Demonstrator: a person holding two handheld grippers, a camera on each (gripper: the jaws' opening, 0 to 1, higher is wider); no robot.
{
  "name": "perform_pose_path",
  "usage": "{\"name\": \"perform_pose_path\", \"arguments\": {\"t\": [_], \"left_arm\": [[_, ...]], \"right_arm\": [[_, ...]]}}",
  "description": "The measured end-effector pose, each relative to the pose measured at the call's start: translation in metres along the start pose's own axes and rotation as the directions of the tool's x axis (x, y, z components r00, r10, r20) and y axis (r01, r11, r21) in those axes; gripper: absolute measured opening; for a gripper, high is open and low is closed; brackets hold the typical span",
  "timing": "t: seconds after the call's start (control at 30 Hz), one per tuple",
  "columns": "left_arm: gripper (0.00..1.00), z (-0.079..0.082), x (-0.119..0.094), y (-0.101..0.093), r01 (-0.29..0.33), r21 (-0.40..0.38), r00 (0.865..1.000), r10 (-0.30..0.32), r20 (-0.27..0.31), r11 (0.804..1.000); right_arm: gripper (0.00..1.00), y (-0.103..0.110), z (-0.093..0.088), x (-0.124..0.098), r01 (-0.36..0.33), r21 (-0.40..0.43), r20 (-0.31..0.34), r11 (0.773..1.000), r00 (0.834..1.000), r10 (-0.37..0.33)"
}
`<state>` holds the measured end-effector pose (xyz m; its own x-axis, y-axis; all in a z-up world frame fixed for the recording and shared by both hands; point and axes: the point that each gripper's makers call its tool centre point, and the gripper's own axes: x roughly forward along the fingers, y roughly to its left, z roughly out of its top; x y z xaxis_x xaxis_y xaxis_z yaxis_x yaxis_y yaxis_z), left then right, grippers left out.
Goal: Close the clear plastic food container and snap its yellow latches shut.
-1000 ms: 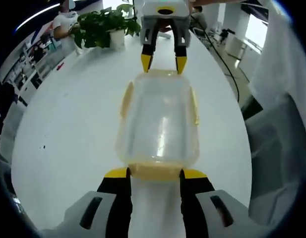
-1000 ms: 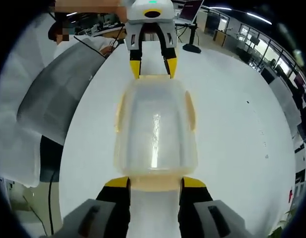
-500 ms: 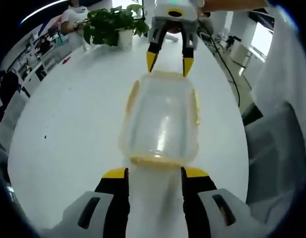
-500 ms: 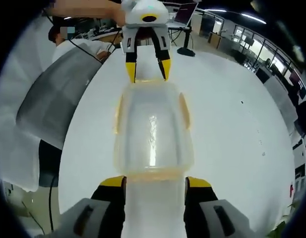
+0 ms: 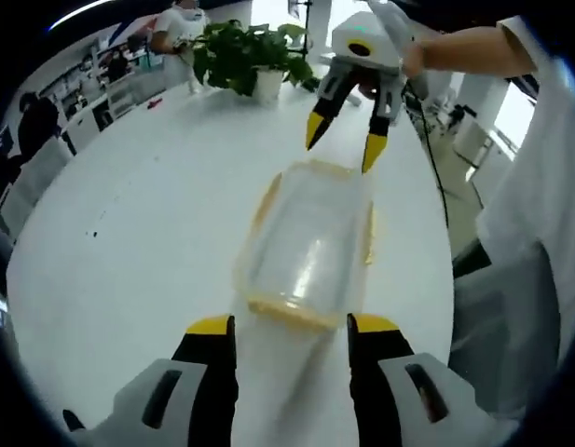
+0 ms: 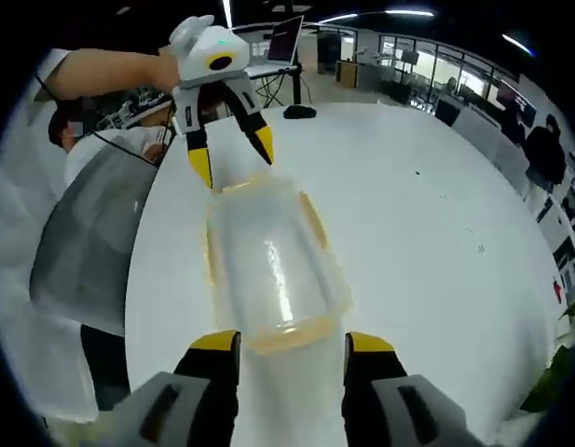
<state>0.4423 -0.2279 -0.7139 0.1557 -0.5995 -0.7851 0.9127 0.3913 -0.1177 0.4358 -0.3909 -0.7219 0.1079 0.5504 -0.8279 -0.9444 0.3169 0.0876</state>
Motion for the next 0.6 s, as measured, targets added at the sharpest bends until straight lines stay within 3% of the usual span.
{"name": "perform_pose_path", "arguments": {"t": [0.17,0.47,0.6], "left_arm": [[0.40,0.000,-0.002,0.009,-0.076,-0.075,0.997,0.076,0.002,0.994],[0.42,0.002,0.004,0.002,-0.094,-0.161,0.995,0.097,0.011,0.982],[0.42,0.003,0.004,0.007,-0.136,-0.187,0.990,0.142,0.019,0.973]], "right_arm": [[0.43,-0.002,0.007,-0.003,0.033,0.053,0.029,0.998,0.999,-0.034],[0.40,-0.013,0.003,-0.005,0.115,0.182,0.030,0.977,0.992,-0.122],[0.40,-0.016,0.000,-0.006,0.154,0.234,0.032,0.960,0.986,-0.166]]}}
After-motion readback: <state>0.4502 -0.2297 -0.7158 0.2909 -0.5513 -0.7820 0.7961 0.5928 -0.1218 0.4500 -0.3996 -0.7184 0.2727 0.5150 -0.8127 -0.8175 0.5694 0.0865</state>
